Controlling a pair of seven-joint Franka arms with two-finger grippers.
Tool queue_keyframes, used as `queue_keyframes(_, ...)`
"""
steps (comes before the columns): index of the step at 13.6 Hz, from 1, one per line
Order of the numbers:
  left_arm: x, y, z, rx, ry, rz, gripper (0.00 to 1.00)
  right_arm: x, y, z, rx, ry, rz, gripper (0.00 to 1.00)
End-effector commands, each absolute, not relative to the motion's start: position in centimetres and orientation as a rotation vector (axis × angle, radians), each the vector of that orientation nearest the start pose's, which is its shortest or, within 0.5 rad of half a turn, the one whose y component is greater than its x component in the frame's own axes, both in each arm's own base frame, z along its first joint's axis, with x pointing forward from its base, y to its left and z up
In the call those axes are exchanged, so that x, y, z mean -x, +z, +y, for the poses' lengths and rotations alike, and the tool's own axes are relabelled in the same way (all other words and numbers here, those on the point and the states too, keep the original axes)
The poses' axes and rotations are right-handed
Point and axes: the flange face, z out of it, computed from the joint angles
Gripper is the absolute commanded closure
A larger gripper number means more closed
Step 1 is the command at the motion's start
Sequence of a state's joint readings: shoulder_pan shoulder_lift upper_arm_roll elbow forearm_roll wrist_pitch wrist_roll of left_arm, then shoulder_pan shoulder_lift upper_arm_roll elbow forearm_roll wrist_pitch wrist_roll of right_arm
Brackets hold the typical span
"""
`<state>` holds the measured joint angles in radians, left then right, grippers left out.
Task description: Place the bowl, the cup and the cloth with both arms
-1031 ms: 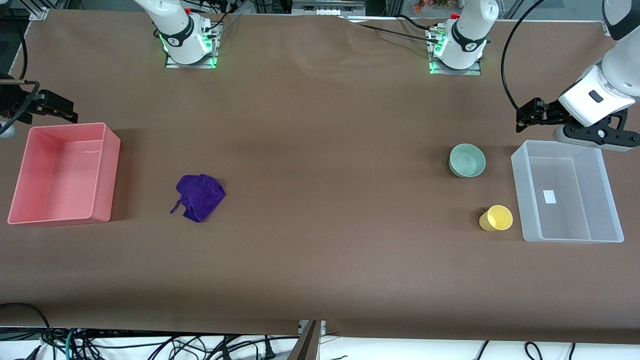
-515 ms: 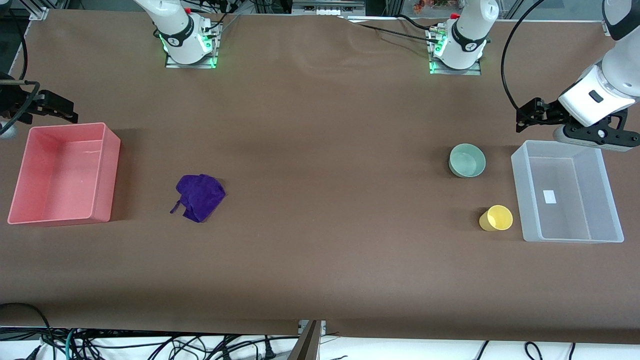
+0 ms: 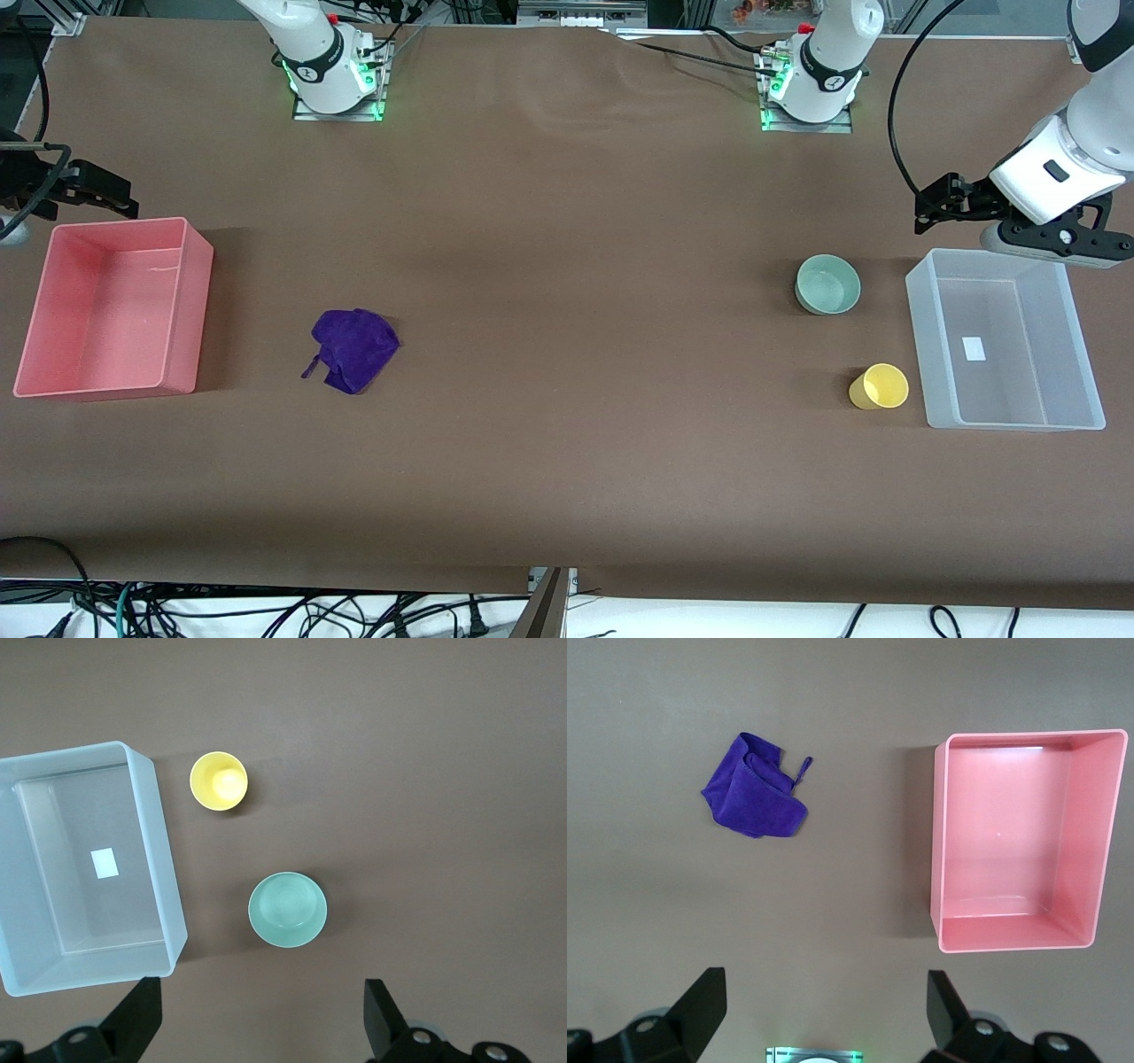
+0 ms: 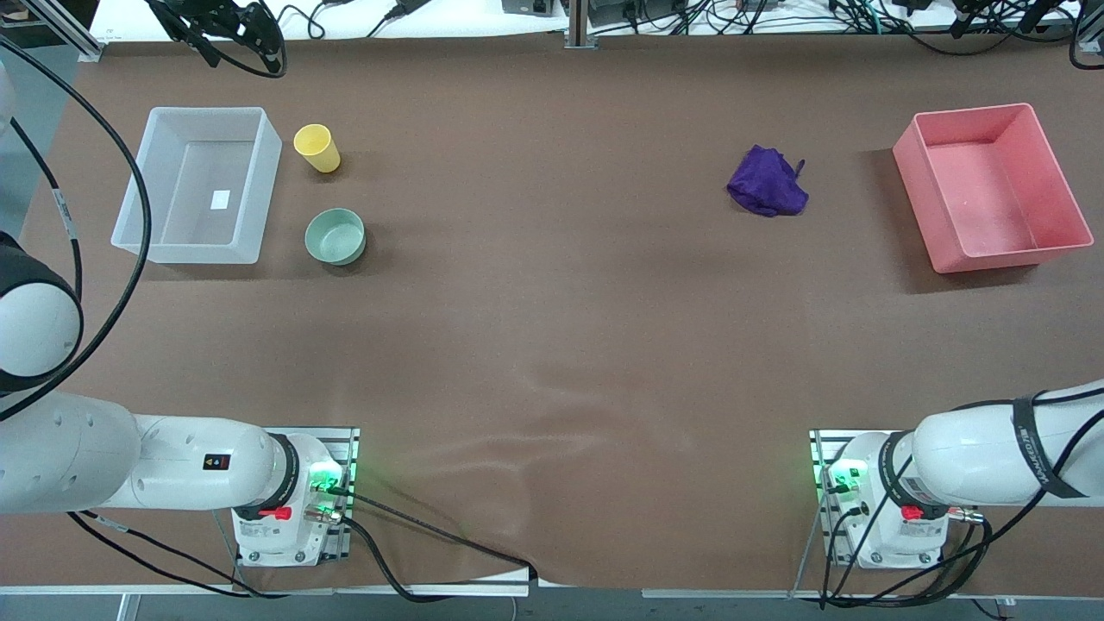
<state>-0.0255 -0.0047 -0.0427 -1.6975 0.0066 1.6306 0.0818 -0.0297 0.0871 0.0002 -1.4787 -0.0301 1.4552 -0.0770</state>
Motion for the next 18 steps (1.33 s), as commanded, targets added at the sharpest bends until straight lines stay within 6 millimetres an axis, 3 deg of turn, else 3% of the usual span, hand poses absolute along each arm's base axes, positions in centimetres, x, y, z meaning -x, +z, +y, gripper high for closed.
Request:
queue_keyframes(1, -55.0, 57.3, -3.5, 3.109, 0.108, 0.22, 0.0, -56.8, 61.1, -1.9, 3.164, 0.165, -0.06, 0.0)
queue_keyframes(7, -55.0, 56.9, -3.4, 3.109, 0.129, 0.235, 0.0, -57.0, 61.2, -1.4, 3.162, 0.14, -0.051, 0.0)
queue_keyframes(11, -55.1, 56.8, -3.4, 3.112, 0.132, 0.234, 0.0, -57.6, 59.0, -1.1, 3.163, 0.128, -0.061, 0.0)
queue_keyframes(15, -54.8, 56.2, -3.3, 3.11, 0.168, 0.249, 0.0, -57.9, 53.5, -0.6, 3.16, 0.191, -0.101, 0.0)
queue_keyframes(16, -54.8, 55.5, -3.3, 3.109, 0.194, 0.261, 0.0, -58.1, 51.3, -0.7, 3.155, 0.188, -0.097, 0.0)
queue_keyframes(17, -55.4, 54.0, -3.3, 3.108, 0.23, 0.259, 0.0, -58.5, 47.4, -0.5, 3.152, 0.19, -0.105, 0.0)
queue_keyframes(18, -56.3, 51.8, -3.1, 3.102, 0.282, 0.258, 0.0, -58.5, 44.7, -0.4, 3.148, 0.151, -0.079, 0.0)
